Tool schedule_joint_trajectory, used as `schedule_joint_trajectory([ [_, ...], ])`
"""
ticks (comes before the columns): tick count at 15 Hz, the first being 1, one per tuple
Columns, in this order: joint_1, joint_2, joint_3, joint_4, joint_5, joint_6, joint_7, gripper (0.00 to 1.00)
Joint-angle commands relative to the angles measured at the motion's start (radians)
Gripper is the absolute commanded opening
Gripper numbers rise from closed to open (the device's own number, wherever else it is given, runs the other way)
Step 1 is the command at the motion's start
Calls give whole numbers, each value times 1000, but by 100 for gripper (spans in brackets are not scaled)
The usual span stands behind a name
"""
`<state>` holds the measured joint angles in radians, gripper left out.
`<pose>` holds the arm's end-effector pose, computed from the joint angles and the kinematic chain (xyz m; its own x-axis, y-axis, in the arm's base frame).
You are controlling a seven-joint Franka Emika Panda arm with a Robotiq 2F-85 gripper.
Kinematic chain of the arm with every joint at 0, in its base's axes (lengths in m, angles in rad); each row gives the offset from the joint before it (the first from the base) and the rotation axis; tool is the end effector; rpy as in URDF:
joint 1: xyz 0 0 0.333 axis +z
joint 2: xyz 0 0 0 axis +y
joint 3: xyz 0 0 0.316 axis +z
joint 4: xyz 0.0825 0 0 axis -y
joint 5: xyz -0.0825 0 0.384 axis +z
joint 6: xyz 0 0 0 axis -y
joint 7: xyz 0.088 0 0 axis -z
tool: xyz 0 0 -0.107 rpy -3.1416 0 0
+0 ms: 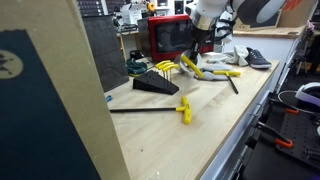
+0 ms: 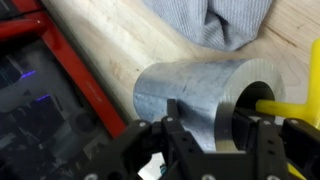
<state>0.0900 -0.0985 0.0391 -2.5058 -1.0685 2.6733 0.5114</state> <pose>0.4636 0.0868 0.3351 0.7956 0.5543 0.2445 0.3641 -0.7601 0.5383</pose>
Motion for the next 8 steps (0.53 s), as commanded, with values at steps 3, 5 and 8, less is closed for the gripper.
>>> schedule_joint_trajectory([
  [3, 31, -22, -104, -53, 431, 72, -254, 16],
  [5, 71, -27, -163, -54, 586, 68, -339, 16],
  [8, 154, -47, -270, -53, 814, 40, -458, 16],
])
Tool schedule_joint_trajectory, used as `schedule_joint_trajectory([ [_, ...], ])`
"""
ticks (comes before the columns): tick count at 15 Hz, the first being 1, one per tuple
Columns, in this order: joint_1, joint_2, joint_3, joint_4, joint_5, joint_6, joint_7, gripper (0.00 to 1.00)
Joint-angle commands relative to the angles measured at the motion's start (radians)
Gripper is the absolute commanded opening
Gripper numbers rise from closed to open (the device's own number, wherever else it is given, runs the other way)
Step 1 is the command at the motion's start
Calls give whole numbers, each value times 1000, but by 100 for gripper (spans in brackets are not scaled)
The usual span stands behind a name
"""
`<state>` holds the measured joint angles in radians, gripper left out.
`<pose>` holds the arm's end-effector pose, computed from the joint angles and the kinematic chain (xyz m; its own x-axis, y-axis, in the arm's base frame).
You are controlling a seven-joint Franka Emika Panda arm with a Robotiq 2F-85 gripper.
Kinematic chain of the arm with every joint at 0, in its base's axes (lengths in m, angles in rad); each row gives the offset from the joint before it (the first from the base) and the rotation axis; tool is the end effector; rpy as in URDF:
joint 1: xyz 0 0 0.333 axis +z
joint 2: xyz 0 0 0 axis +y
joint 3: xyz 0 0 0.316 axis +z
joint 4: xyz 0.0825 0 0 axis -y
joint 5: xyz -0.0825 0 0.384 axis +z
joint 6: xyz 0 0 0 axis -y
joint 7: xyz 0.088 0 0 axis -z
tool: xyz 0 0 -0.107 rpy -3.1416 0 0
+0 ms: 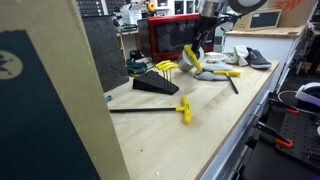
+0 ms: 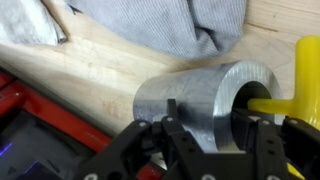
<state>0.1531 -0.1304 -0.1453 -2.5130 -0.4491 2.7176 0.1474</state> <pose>0.4804 0.0195 0.3603 0.9137 0.2616 0.3111 0.1914 -0.9522 0.2382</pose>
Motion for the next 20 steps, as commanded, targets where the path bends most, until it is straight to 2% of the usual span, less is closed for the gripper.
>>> schedule_joint_trajectory([
  [1, 124, -29, -125, -45, 269, -20, -133, 16],
  [5, 186, -57, -236, -14, 562, -82, -290, 16],
  [8, 186, -52, -280, 19, 763, -136, -396, 16],
  [9, 72, -47, -183, 29, 841, -160, -437, 16],
  [14, -50, -22, -128, 70, 1021, -270, -493, 16],
  [20, -143, 37, -93, 144, 1112, -343, -502, 16],
])
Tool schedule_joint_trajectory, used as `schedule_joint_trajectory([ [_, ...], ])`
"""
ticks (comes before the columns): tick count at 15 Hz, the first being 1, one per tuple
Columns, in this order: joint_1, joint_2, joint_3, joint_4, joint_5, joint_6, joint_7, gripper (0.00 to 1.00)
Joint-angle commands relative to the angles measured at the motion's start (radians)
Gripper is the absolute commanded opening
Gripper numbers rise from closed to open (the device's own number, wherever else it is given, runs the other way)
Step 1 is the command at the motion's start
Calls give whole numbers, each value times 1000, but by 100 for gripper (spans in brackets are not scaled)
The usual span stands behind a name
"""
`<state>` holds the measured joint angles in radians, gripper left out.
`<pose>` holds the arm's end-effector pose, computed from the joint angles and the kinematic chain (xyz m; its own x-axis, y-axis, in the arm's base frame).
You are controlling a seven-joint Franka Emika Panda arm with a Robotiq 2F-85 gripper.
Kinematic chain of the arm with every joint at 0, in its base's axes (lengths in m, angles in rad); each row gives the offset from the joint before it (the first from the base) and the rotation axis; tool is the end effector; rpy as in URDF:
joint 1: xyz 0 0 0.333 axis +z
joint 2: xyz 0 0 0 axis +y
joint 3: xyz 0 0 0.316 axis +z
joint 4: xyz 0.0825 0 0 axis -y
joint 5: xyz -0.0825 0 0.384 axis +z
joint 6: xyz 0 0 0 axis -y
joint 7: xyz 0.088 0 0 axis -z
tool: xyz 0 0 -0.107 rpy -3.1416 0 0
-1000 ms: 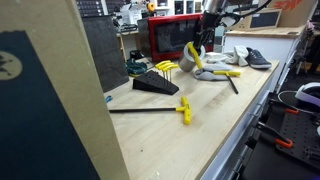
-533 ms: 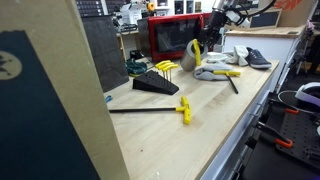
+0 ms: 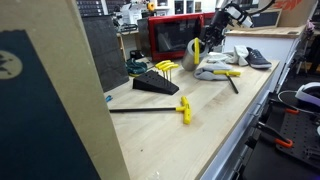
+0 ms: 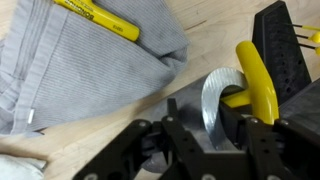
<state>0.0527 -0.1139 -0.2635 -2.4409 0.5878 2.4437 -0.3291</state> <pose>0.4716 -0.1000 0.3551 0.9301 -0.3379 0.1442 -0.2572 -0.8791 -0.4013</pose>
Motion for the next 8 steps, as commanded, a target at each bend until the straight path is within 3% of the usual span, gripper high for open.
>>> schedule_joint_trajectory([
  [1, -55, 31, 28, 86, 88, -80, -28, 16],
  [8, -155, 110, 26, 183, 170, -179, -70, 16],
])
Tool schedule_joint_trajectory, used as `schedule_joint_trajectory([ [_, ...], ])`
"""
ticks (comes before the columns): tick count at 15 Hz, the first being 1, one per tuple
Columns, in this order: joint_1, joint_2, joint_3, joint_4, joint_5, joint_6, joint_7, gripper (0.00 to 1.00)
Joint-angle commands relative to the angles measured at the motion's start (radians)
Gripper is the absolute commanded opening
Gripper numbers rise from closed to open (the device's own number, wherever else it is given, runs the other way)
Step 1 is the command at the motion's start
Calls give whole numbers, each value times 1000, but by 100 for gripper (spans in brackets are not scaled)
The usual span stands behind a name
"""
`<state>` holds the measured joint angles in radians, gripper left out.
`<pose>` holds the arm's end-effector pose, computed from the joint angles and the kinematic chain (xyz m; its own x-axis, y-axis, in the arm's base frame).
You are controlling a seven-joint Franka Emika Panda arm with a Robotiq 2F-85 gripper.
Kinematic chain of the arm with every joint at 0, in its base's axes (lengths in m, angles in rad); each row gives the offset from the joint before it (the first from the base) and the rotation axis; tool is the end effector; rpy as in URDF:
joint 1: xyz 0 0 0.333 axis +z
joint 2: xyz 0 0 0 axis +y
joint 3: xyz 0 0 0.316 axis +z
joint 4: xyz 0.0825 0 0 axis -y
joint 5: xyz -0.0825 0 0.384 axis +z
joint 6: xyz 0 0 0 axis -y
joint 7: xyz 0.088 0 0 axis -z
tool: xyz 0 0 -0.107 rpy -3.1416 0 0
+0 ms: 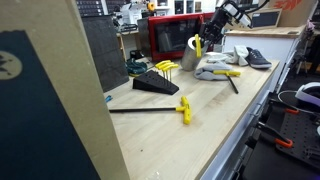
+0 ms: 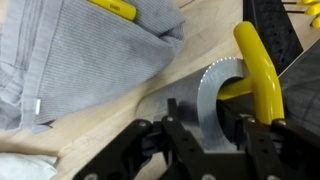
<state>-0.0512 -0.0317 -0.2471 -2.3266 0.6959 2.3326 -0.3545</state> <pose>0.4899 -0.1396 0.3578 0.8976 -0.4320 0.0872 -0.3403 -0.8052 -0.4857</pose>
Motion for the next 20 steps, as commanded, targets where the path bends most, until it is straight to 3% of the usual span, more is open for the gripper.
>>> schedule_joint_trajectory([
  [1, -65, 37, 9, 82, 69, -82, -52, 16],
  [6, -128, 81, 6, 155, 96, -146, -92, 16],
  [7, -137, 87, 7, 167, 89, -152, -91, 33],
  [8, -143, 90, 9, 175, 81, -151, -92, 64],
  [10, -147, 95, 15, 184, 58, -138, -92, 60],
  [16, -126, 41, 52, 140, -58, -133, -82, 100],
  [20, -79, -82, 113, 15, -271, -137, -63, 100],
])
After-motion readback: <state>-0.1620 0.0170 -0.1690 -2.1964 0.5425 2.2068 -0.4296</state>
